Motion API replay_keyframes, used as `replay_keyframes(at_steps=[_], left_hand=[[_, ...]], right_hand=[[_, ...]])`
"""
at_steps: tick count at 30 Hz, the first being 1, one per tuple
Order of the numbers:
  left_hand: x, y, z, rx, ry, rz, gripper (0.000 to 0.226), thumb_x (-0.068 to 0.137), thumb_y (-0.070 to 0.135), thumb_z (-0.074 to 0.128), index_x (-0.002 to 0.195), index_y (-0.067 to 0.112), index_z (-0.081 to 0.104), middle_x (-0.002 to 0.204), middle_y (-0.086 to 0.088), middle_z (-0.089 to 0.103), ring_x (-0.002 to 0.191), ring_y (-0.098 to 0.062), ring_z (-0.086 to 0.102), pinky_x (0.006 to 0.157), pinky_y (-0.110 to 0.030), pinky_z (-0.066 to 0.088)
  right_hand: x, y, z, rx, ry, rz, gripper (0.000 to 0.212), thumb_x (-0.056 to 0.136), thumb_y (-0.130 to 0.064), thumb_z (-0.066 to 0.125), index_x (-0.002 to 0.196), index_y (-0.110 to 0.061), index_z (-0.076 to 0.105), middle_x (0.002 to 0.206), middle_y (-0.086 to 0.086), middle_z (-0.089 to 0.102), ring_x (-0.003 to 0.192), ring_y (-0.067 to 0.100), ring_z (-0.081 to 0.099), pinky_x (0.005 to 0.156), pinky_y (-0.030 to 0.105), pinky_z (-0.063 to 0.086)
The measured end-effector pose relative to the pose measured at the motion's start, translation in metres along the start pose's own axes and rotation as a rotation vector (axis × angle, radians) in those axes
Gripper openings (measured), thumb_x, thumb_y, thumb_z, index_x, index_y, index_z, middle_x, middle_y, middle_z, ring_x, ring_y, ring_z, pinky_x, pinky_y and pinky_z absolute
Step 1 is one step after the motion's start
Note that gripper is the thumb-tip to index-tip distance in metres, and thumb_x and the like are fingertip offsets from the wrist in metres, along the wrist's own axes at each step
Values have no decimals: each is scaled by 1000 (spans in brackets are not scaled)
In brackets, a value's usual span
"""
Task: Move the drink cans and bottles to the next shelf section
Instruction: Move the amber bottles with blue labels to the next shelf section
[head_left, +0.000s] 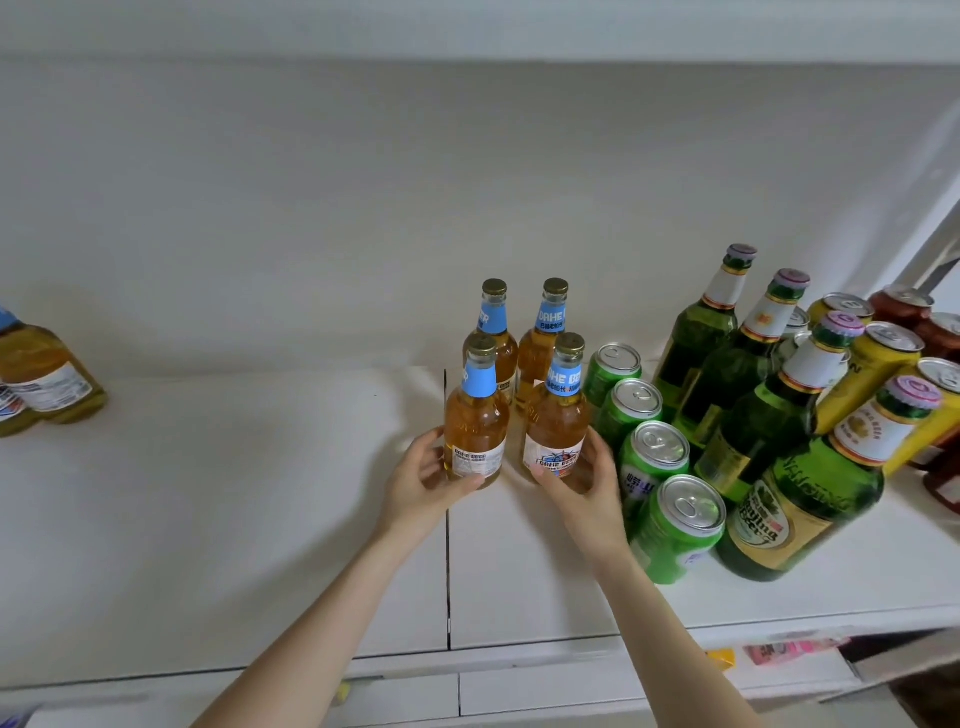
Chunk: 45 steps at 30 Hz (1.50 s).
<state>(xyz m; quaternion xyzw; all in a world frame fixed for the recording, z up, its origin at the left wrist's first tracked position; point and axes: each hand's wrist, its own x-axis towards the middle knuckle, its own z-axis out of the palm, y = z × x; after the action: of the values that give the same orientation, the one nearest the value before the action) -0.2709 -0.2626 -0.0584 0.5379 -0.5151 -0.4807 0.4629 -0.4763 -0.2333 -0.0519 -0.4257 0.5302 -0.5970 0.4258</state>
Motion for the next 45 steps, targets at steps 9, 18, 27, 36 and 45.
replay_keyframes(at_steps=[9,18,27,36,45], left_hand=[[14,3,13,37,50,23,62,73,16,87,126,25,57,105,1,76,95,-9,72,88,-31,57],[30,9,28,25,31,26,63,74,16,86,130,19,56,108,2,75,94,-4,71,82,-20,56],[39,10,32,18,41,19,62,76,11,84,131,15,56,102,10,74,90,0,71,75,-13,54],[39,10,33,38,46,14,62,78,10,82,132,13,54,102,4,74,87,4,70,73,-11,52],[32,19,30,175,25,24,64,82,21,80,138,20,50,113,-1,72,97,-4,68,87,-21,54]], right_hand=[[13,-3,3,-17,5,-60,62,87,-5,72,142,-14,45,132,0,62,118,9,62,98,29,52],[26,-2,7,1,55,-56,59,86,-1,73,138,-14,46,124,-7,65,112,5,64,91,22,53],[40,-1,10,-31,64,-41,61,87,-8,74,138,-21,44,126,-9,62,107,-9,61,93,17,51],[42,2,10,-51,69,-21,64,87,-12,74,141,-22,42,126,-15,61,112,-2,61,95,19,51],[39,-7,8,-158,60,-12,65,88,-13,74,144,-18,41,124,-16,59,105,-18,57,88,7,47]])
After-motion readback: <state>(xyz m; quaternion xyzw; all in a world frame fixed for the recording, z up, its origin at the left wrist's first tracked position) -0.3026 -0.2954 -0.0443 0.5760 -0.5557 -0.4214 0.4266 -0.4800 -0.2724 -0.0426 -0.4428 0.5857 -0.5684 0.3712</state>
